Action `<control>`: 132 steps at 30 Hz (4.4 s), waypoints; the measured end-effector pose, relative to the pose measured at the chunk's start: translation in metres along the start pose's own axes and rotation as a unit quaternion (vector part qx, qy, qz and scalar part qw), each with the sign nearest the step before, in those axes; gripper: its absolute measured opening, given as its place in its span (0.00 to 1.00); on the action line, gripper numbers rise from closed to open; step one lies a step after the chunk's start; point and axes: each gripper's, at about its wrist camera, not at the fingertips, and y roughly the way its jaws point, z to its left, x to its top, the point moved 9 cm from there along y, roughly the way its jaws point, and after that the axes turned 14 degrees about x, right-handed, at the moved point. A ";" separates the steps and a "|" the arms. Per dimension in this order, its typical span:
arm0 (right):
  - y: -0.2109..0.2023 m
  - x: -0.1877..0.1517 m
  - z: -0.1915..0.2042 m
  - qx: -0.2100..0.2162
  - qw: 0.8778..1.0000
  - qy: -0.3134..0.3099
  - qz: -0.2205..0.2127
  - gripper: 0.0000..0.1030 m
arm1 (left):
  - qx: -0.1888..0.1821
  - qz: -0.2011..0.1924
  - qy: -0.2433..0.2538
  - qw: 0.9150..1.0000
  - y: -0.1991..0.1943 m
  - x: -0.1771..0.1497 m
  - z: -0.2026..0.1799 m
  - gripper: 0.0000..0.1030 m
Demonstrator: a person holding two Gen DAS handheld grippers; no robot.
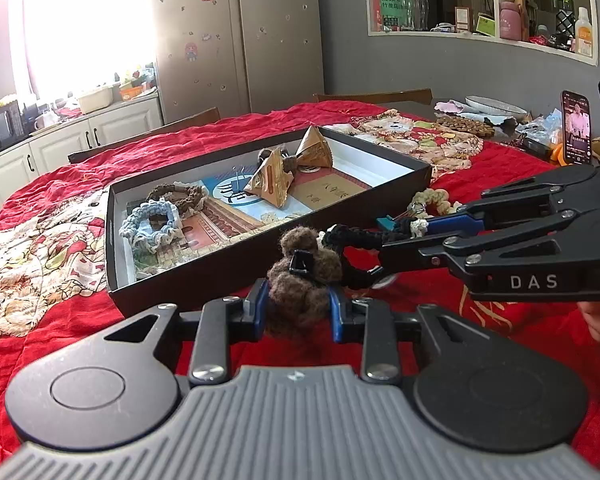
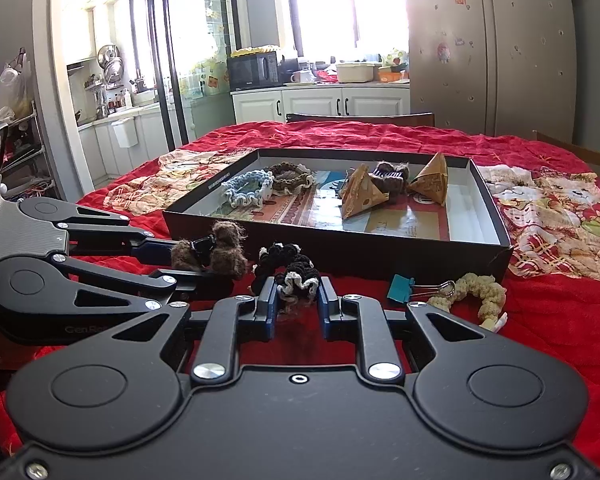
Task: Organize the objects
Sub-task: 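Lift the pompom and scrunchie up from the bed, then carry the pompom and scrunchie over the black box, then lower the left tool's pompom and the right tool's scrunchie into the box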
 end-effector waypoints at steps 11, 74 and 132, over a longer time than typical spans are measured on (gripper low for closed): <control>-0.022 0.016 0.004 -0.002 1.000 -0.014 -0.024 0.19 | -0.005 -0.002 -0.021 1.000 -0.011 0.011 0.010 0.33; 0.102 0.137 -0.134 -0.104 0.993 0.028 -0.046 0.19 | 0.081 0.052 -0.102 0.990 0.147 0.100 0.055 0.33; 0.128 0.109 -0.162 -0.094 0.993 0.067 -0.021 0.20 | 0.096 0.074 -0.069 0.990 0.171 0.079 0.046 0.40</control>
